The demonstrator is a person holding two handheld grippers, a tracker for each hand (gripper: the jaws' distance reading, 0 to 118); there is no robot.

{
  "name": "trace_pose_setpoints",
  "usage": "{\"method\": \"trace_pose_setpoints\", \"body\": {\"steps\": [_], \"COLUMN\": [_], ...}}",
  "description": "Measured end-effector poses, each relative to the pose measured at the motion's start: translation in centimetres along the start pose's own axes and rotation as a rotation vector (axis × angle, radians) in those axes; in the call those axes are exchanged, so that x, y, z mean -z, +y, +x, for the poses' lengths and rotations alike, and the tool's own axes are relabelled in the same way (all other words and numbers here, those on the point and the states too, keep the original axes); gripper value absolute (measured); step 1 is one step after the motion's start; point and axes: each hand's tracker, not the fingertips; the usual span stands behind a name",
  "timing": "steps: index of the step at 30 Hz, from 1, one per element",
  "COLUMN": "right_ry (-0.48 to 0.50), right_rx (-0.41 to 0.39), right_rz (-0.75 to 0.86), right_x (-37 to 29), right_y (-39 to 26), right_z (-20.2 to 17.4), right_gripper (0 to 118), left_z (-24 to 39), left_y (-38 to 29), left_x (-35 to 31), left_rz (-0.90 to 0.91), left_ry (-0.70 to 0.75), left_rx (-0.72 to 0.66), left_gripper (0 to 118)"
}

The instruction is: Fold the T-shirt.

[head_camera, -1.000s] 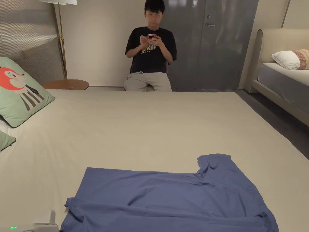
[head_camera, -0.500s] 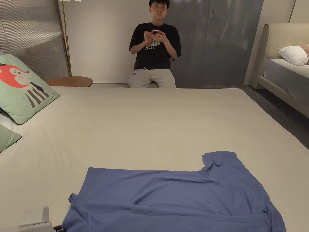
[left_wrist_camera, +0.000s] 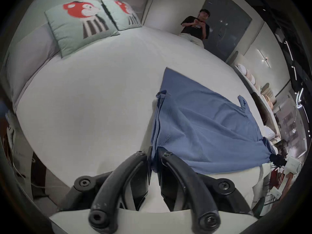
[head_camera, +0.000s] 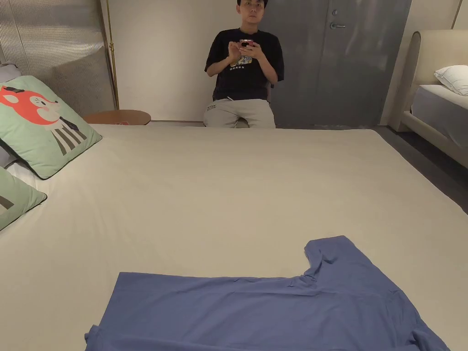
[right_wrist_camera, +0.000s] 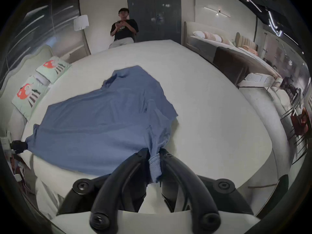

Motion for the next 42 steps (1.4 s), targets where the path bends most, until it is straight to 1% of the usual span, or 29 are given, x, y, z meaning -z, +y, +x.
{"method": "trace_pose_setpoints", "body": {"steps": [2, 5, 11, 12, 13, 14, 15, 16, 17, 18, 19, 20, 23, 25, 26, 28, 29, 30, 32, 33, 34, 38, 40, 42], "right_ry": [-0.025, -0.023, -0.039, -0.042, -0.043, -0.044, -0.066, -0.131, -0.162, -0.172, -0.169, -0.165, -0.171, -0.174, -0.164, -0.147, -0.126, -0.096, -0.074, -0.08, -0.081, -0.038, -0.043, -0.045], "right_rx": [-0.005, 0.035, 0.03, 0.021, 0.015, 0.011, -0.006, -0.03, -0.041, -0.033, -0.014, 0.009, 0.043, 0.036, 0.029, 0.027, 0.026, 0.017, 0.013, 0.011, 0.009, -0.013, -0.03, -0.026], "right_rz": [-0.035, -0.083, -0.098, -0.094, -0.093, -0.094, -0.093, -0.075, -0.049, 0.006, 0.069, 0.136, 0.325, 0.429, 0.474, 0.543, 0.576, 0.606, 0.635, 0.644, 0.662, 0.669, 0.665, 0.66], "right_x": [1.2, 2.5, 3.3, 3.3, 3.4, 3.8, 3.8, 3.6, 3.3, 2.3, 1.4, 0.5, -1.0, -2.4, -2.7, -3.6, -4.0, -4.6, -5.1, -5.2, -4.8, -4.8, -4.5, -4.0], "right_y": [-1.1, -2.3, -2.9, -2.9, -2.9, -3.0, -3.0, -2.9, -2.7, -2.4, -2.0, -1.4, 0.5, 1.6, 2.2, 2.9, 3.1, 3.4, 3.7, 3.8, 3.7, 4.1, 4.4, 4.6], "right_z": [-0.2, 0.2, 0.3, 0.2, 0.1, 0.3, 0.2, 0.1, 0.2, -0.3, -0.6, -0.8, -1.5, -2.7, -3.2, -4.2, -4.7, -5.6, -6.6, -7.0, -6.9, -8.0, -8.4, -8.2], "right_gripper": [12, 11, 12, 14, 24, 44, 44, 51, 67, 88, 93, 92, 92, 92, 93, 90, 83, 67, 29, 8, 1, 1, 1, 1], "left_z": [-0.9, -1.4, -1.5, -1.4, -1.7, -1.6, -1.3, -1.0, -0.4, 0.0, 0.5, 1.1, 4.3, 6.1, 7.0, 8.5, 8.8, 9.3, 10.2, 10.1, 10.2, 10.7, 10.7, 10.6], "left_y": [-0.8, -2.0, -3.0, -3.0, -3.0, -2.9, -2.9, -2.8, -2.8, -2.5, -1.9, -1.3, 0.0, 0.9, 1.2, 1.4, 1.6, 1.7, 1.7, 1.9, 2.0, 3.0, 4.2, 5.9], "left_x": [0.2, 0.6, 1.6, 1.7, 2.0, 2.0, 1.8, 1.5, 1.0, 0.5, -0.1, -1.0, -4.1, -5.3, -6.0, -7.2, -7.4, -7.7, -8.2, -7.9, -7.7, -6.9, -6.1, -5.1], "left_rz": [-0.016, -0.029, -0.034, -0.031, -0.03, -0.027, -0.017, 0.02, 0.044, 0.077, 0.117, 0.175, 0.345, 0.444, 0.484, 0.563, 0.58, 0.596, 0.625, 0.624, 0.626, 0.602, 0.581, 0.549], "left_ry": [0.002, 0.018, 0.055, 0.06, 0.062, 0.066, 0.085, 0.143, 0.166, 0.168, 0.162, 0.142, 0.105, 0.078, 0.065, 0.033, 0.025, 0.009, -0.015, -0.024, -0.038, -0.072, -0.084, -0.099], "left_rx": [-0.028, -0.046, 0.001, 0.006, 0.006, 0.015, 0.034, 0.073, 0.098, 0.103, 0.1, 0.098, 0.119, 0.153, 0.17, 0.203, 0.218, 0.232, 0.228, 0.232, 0.233, 0.283, 0.272, 0.259], "left_gripper": [3, 3, 3, 3, 9, 21, 27, 34, 49, 81, 100, 110, 109, 108, 105, 77, 62, 40, 15, 2, 0, 0, 0, 0]}}
